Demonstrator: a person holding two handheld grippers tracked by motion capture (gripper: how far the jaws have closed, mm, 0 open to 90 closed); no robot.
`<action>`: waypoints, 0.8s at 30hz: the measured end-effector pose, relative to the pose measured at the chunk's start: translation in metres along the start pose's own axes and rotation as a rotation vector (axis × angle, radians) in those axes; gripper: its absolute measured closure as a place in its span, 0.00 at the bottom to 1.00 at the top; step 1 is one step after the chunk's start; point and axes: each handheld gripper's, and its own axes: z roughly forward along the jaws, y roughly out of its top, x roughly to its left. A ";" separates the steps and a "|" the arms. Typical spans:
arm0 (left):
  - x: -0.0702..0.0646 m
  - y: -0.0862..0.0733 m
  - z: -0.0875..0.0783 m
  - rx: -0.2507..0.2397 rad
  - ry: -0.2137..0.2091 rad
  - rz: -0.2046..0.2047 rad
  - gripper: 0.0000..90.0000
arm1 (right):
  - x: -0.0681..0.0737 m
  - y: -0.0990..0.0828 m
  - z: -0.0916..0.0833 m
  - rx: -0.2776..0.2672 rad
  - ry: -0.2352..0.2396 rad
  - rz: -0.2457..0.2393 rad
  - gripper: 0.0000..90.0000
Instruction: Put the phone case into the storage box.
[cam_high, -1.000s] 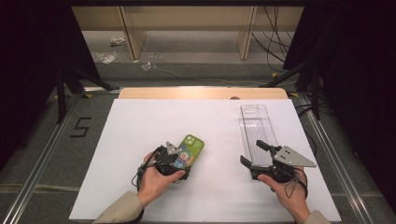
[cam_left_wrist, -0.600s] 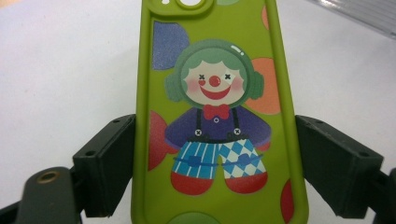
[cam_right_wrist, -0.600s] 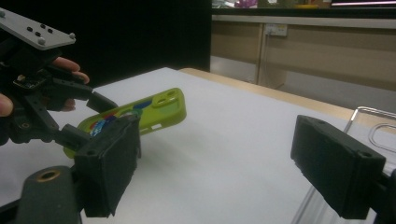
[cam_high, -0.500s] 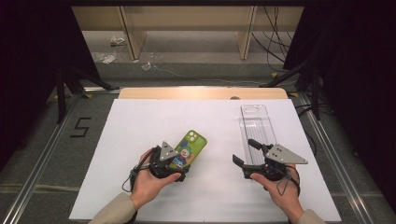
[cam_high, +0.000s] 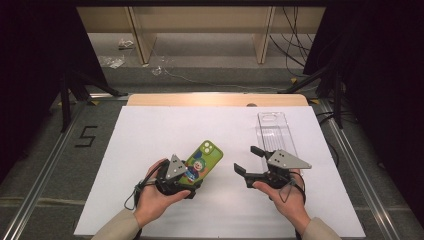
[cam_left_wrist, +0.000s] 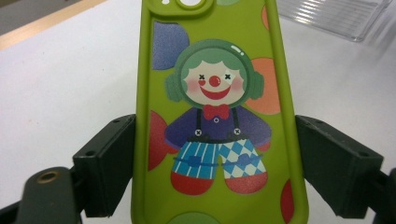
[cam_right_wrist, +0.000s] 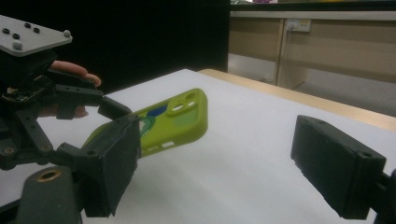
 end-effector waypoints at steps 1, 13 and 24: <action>-0.001 0.000 -0.002 -0.006 0.000 0.004 0.18 | 0.001 0.001 0.003 -0.001 0.007 0.004 0.19; -0.014 0.001 -0.003 -0.029 -0.020 0.033 0.18 | 0.003 0.006 0.037 0.025 0.034 0.046 0.19; -0.023 0.003 -0.002 -0.036 -0.043 0.050 0.18 | 0.002 0.006 0.064 0.066 0.056 0.087 0.25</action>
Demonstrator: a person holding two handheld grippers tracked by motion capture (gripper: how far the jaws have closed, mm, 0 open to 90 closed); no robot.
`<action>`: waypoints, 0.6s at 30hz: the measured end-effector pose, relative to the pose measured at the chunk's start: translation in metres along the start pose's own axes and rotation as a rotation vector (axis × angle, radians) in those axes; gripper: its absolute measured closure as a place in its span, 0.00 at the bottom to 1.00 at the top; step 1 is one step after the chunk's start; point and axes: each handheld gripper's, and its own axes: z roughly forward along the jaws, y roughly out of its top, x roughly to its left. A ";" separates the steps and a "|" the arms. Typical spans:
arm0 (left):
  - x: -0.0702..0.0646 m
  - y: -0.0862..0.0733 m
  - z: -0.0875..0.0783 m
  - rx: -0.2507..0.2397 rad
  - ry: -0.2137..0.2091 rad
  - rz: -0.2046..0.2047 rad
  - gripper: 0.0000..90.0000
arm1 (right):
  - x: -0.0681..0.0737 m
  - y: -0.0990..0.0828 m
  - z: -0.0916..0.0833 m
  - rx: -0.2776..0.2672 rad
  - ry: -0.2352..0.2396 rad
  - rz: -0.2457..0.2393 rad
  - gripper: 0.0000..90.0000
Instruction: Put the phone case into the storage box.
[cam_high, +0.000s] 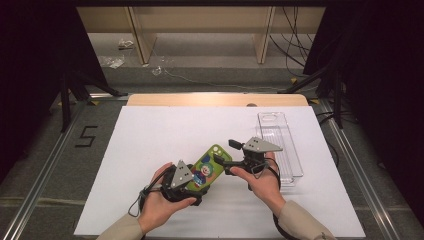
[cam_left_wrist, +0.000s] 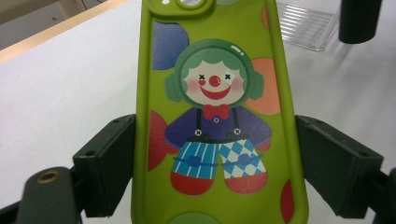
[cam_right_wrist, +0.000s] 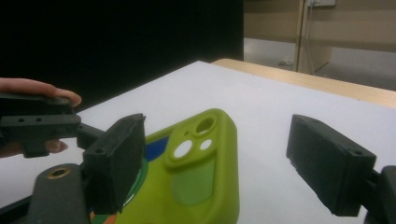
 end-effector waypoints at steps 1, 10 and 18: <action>0.000 0.000 0.000 0.000 -0.001 0.001 0.18 | 0.000 0.000 0.002 0.002 0.002 0.005 0.25; -0.006 0.001 0.002 -0.007 -0.009 0.011 0.18 | -0.002 0.001 0.010 0.016 0.010 0.035 0.35; -0.007 0.001 0.003 -0.007 -0.010 0.010 0.18 | -0.004 0.000 0.012 0.028 0.004 0.051 0.45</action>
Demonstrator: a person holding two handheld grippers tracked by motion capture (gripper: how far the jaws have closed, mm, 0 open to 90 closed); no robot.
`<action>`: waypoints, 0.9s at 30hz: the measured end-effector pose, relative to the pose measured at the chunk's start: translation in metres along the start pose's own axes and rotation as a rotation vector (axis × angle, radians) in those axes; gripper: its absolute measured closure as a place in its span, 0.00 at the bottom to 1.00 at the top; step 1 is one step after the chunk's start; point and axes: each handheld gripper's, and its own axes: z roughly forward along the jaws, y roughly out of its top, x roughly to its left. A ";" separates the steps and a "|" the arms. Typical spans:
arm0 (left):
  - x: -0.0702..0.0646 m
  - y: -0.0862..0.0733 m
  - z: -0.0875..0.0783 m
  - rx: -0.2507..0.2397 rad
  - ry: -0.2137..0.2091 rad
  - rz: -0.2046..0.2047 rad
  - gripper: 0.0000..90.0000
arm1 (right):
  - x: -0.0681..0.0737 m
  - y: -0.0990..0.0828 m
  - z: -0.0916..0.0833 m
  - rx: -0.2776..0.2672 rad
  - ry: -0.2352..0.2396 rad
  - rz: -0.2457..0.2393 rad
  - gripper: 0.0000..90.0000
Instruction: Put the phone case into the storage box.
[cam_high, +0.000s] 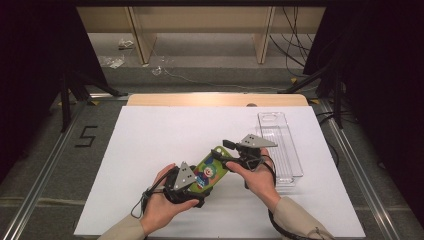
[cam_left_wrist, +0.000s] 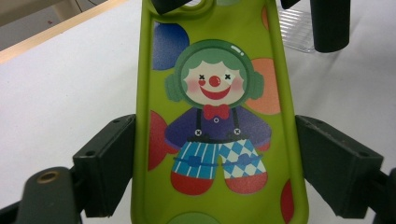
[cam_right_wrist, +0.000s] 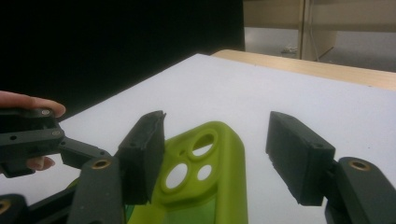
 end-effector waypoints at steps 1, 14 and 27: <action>0.000 0.000 0.000 0.000 -0.001 0.001 0.18 | 0.000 0.000 0.000 0.003 0.004 0.005 0.47; 0.000 0.000 0.000 -0.005 0.002 0.001 0.18 | -0.001 0.000 0.000 0.006 0.038 0.064 0.60; 0.000 -0.003 0.005 0.019 0.010 0.006 0.18 | 0.001 0.003 -0.001 -0.008 0.034 0.071 0.71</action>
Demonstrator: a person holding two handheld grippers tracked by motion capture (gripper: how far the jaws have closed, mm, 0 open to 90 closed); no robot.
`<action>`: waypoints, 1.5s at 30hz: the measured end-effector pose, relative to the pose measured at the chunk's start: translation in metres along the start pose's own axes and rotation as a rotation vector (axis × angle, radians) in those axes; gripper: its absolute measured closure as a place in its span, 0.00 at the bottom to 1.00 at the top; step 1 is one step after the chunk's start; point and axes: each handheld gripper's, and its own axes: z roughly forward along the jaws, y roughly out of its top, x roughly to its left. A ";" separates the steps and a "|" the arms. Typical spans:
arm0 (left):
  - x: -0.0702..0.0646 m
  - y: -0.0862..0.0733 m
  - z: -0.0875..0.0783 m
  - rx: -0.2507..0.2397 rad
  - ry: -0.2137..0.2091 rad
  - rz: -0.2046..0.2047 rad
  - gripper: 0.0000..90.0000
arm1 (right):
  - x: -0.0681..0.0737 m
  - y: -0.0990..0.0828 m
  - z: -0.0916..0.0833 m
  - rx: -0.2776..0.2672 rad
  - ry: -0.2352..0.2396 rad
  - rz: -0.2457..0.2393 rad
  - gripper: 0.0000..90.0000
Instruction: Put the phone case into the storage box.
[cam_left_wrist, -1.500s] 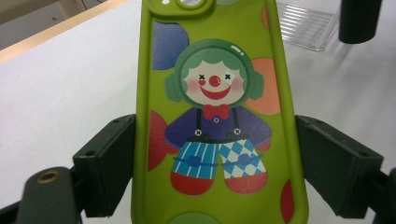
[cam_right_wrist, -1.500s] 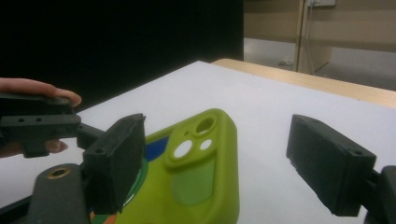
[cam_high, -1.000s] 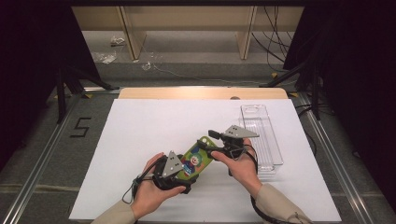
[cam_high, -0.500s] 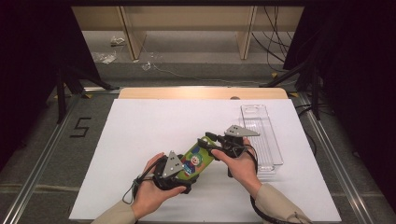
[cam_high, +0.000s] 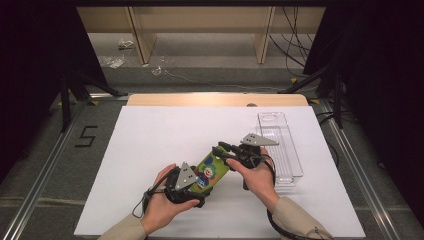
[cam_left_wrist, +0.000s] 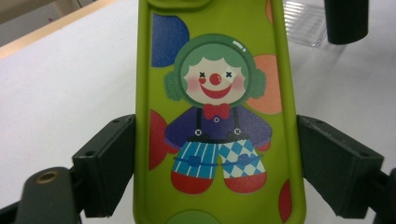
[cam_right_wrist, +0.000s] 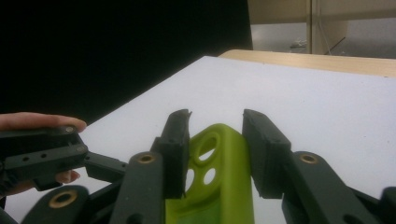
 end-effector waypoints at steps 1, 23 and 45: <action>0.000 0.000 0.001 0.002 0.000 -0.001 0.18 | 0.001 0.000 0.000 -0.002 0.004 0.002 0.72; -0.001 0.001 0.002 -0.018 0.037 0.033 0.17 | 0.016 0.015 -0.009 -0.085 0.106 0.026 0.85; 0.010 0.001 -0.002 -0.064 0.026 -0.007 0.16 | 0.019 0.037 -0.027 -0.061 0.086 -0.122 0.86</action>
